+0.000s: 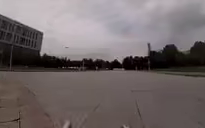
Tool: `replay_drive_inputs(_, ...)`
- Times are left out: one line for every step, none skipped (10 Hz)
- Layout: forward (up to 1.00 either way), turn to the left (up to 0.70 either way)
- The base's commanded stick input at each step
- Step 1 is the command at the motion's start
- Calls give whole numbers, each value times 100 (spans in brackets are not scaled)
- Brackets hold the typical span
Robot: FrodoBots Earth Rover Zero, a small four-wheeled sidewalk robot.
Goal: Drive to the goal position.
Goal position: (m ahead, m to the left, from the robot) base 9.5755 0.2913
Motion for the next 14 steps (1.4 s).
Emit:
replay_drive_inputs(70,0)
replay_drive_inputs(70,0)
replay_drive_inputs(70,0)
replay_drive_inputs(70,0)
replay_drive_inputs(70,0)
replay_drive_inputs(70,0)
replay_drive_inputs(70,0)
replay_drive_inputs(70,0)
replay_drive_inputs(70,0)
replay_drive_inputs(70,0)
replay_drive_inputs(70,0)
replay_drive_inputs(70,0)
replay_drive_inputs(70,0)
replay_drive_inputs(70,0)
